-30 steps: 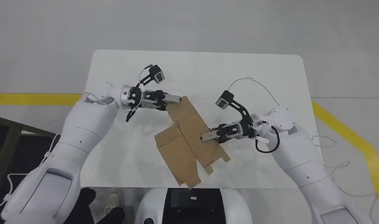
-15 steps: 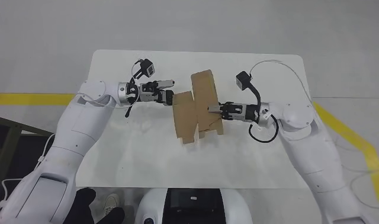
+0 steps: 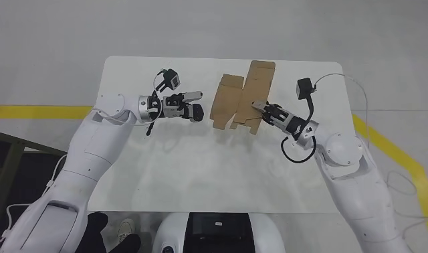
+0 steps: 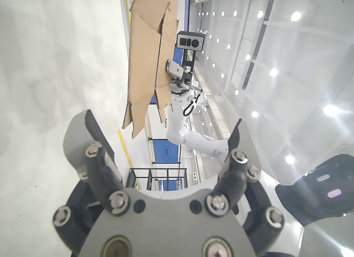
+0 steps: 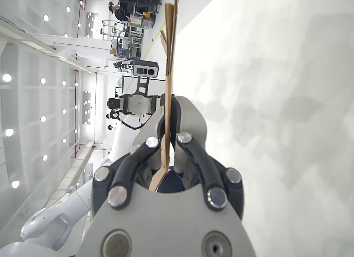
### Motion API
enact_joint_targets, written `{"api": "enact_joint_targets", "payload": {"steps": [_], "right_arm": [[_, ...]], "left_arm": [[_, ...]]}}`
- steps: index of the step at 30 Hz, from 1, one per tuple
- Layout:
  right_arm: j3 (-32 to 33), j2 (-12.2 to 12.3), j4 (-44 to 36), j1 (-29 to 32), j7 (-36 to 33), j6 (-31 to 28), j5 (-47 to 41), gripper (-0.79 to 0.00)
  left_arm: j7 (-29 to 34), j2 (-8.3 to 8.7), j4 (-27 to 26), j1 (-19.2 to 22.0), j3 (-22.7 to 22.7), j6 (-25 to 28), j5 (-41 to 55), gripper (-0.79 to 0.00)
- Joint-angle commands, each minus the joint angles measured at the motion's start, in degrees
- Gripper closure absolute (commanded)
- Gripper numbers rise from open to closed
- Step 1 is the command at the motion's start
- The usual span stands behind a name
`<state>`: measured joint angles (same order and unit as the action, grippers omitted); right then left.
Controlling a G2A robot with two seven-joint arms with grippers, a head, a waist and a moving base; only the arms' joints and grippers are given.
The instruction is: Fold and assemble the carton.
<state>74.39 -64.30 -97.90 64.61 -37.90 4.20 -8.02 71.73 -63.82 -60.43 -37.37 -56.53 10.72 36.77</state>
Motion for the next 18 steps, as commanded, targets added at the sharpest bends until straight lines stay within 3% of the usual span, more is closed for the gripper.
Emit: {"api": "enact_joint_targets", "payload": {"steps": [1,9,18], "right_arm": [[-0.01,0.00,0.04,-0.03,-0.08,0.02,-0.02,0.000],[-0.01,0.00,0.04,-0.03,-0.08,0.02,-0.02,0.000],[-2.05,-0.93,-3.01,1.95,9.73,2.79,-2.04,0.000]], "left_arm": [[0.00,0.00,0.00,0.00,0.00,0.00,0.00,-0.785],[-1.93,0.00,-1.32,-1.04,0.12,-0.63,-0.86,-0.785],[-7.50,-0.10,-2.75,-3.51,-0.03,-2.90,-2.91,-0.785]]}}
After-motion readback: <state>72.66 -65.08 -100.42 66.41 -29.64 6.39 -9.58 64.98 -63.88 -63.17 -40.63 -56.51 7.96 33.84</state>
